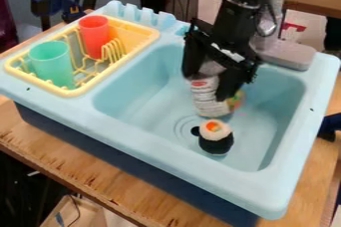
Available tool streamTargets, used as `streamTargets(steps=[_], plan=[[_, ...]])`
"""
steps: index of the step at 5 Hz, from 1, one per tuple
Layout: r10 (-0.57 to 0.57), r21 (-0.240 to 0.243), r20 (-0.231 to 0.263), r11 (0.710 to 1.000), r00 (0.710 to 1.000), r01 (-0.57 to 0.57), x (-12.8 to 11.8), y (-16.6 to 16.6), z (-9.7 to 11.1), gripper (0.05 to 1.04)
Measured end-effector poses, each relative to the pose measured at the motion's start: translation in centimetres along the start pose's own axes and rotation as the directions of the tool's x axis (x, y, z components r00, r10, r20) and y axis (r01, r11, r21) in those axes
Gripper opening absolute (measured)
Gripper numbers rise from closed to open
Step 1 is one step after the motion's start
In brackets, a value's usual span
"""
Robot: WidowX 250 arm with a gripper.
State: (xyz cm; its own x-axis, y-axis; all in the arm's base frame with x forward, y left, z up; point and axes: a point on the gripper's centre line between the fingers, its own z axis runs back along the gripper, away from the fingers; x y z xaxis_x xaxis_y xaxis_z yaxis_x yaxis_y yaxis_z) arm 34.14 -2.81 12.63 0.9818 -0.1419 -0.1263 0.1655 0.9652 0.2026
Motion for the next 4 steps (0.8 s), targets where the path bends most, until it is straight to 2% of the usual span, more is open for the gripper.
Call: streamTargets(steps=[1, 2, 3, 4], plan=[[0.092, 0.025, -0.033, 0.995, 0.995, -0.091, 0.2, 2.4, -0.2, 1.001], [0.128, 0.052, -0.069, 0.991, 0.989, -0.124, -0.1, 3.5, 0.1, 1.001], [0.142, 0.056, -0.087, 0.989, 0.986, -0.138, -0.4, 3.5, 0.1, 1.001], [0.099, -0.049, -0.029, 0.994, 0.995, -0.1, -0.4, 3.2, 1.0, 1.001]])
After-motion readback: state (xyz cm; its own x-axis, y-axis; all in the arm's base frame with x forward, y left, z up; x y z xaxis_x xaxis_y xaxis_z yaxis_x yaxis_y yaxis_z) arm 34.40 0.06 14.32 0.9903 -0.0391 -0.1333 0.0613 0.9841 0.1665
